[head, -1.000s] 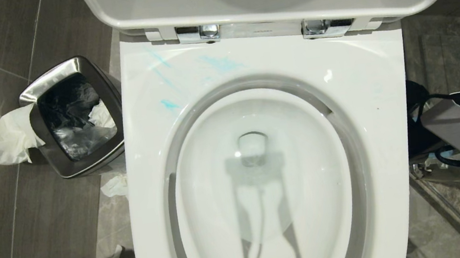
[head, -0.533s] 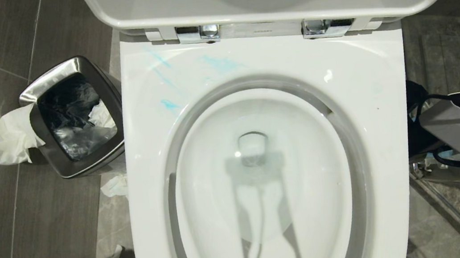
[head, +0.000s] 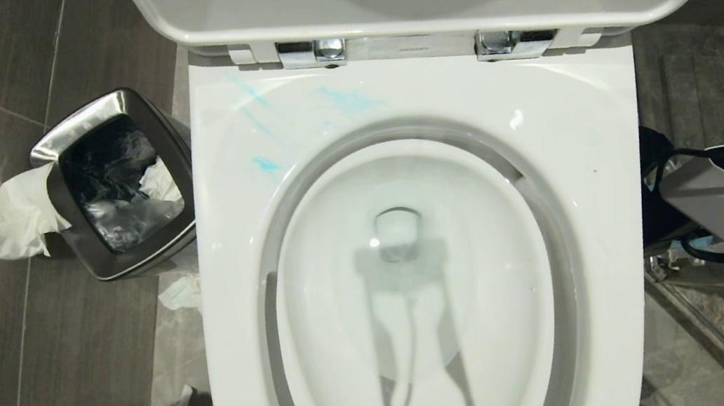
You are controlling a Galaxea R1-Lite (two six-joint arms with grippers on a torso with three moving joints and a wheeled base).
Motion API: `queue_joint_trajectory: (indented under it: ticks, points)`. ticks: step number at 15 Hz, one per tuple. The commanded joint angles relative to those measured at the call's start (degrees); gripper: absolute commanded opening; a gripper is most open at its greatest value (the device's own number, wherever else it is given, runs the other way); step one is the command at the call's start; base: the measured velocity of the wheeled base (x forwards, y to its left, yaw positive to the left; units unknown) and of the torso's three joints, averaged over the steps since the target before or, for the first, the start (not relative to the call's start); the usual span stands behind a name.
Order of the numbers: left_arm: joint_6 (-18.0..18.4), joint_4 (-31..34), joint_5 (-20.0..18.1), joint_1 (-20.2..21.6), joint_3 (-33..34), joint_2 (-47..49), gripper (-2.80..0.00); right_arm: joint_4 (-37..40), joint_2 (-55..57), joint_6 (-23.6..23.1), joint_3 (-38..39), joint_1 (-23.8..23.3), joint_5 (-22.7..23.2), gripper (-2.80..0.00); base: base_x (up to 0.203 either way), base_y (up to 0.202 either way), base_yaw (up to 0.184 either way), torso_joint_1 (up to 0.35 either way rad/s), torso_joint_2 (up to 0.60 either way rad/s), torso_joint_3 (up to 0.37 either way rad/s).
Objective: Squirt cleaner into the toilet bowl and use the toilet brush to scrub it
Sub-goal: Pour in the cleaning agent
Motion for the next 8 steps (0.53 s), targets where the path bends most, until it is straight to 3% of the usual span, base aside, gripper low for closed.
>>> queue_joint_trajectory:
  ticks: [1,3,4,8]
  points:
    - [0.01,0.0,0.03,0.01,0.06,0.09,-2.8,-0.51,0.01,-0.09,0.09,-0.01,0.06,0.0,0.0,0.0,0.0,0.0,0.0,0.0]
    - [0.01,0.0,-0.06,0.01,0.09,0.09,-2.8,-0.51,0.05,-0.09,-0.01,0.0,0.06,0.0,0.0,0.0,0.0,0.0,0.0,0.0]
    - [0.01,0.0,0.03,0.01,0.0,0.09,-2.8,-0.51,0.2,-0.09,-0.46,-0.01,0.06,-2.8,0.0,0.0,0.0,0.0,0.0,0.0]
    - [0.01,0.0,0.01,0.01,0.07,0.09,-2.8,-0.51,0.48,-0.18,-1.06,0.0,0.06,-2.8,0.0,0.0,0.0,0.0,0.0,0.0]
